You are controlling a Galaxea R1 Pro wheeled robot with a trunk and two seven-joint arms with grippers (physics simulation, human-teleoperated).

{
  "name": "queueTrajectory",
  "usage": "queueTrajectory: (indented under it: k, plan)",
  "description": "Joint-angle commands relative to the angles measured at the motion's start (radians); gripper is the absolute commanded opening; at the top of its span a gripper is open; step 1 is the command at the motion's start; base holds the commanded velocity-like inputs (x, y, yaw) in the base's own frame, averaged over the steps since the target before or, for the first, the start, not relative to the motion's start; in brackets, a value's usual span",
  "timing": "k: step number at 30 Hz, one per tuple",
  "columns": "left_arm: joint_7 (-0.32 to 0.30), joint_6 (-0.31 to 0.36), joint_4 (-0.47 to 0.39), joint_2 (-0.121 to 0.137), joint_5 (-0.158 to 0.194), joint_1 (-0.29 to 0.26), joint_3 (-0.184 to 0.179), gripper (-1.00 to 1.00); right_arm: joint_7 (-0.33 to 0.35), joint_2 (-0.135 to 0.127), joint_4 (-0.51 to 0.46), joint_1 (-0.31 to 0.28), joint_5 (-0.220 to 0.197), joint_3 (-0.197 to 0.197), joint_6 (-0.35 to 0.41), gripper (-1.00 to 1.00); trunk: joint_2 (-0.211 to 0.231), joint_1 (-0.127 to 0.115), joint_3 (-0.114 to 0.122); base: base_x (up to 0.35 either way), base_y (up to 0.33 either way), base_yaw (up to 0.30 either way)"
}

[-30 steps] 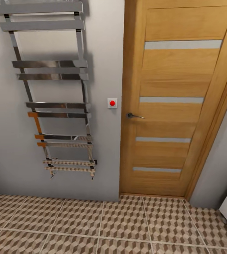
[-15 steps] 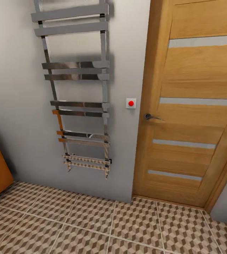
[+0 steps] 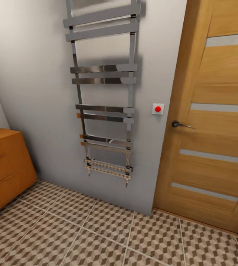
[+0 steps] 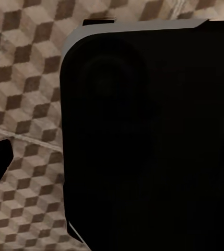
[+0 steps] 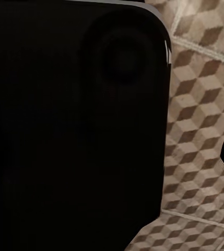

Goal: Take the four mousetraps from the cabinet in the bathroom and place them on the bathroom floor. Make sure all four end up on the same floor surface, and ensure that at least two of them are either under or directly next to the same bathroom sink.

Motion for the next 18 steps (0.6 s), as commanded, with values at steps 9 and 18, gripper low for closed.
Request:
queueTrajectory:
  k: [9, 18]
  plan:
    - [0.002, -0.003, -0.001, -0.004, 0.002, 0.000, 0.004, 1.00, 0.000, 0.000, 0.000, 0.000, -0.001, -0.001, -0.003, 1.00, 0.000, 0.000, -0.001, 0.000, 0.000, 0.296]
    - [-0.002, -0.004, -0.003, -0.006, 0.003, 0.000, 0.008, 1.00, 0.000, 0.001, 0.000, 0.000, 0.001, 0.000, -0.003, 1.00, 0.000, 0.000, -0.001, 0.000, 0.000, 0.296]
